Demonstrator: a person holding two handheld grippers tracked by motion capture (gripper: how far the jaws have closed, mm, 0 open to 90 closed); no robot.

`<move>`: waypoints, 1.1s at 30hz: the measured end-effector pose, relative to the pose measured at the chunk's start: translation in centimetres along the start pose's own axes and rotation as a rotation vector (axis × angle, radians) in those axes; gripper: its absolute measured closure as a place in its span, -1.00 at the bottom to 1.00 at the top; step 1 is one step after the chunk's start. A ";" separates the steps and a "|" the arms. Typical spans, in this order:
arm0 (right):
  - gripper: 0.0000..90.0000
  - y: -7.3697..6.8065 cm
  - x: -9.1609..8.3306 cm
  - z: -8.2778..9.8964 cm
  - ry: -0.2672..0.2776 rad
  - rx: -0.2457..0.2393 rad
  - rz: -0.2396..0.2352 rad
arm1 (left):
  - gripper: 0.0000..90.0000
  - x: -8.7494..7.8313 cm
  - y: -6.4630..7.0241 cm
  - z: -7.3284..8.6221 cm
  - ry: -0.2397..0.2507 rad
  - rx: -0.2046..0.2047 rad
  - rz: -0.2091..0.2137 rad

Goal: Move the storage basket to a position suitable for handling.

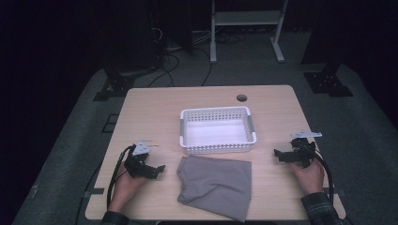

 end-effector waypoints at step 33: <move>-1.00 -0.1 0.0 0.0 0.000 -0.009 -0.008 | -0.91 -1.6 0.2 -3.6 0.044 -0.083 0.027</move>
Point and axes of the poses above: each handheld gripper's, and its own axes: x roughly forward along the jaws, z roughly out of its underside, y roughly to its right, the point moved 10 cm from there along x, roughly forward along the jaws, and after that the axes turned 6 degrees about -y, right-handed, at the moved point
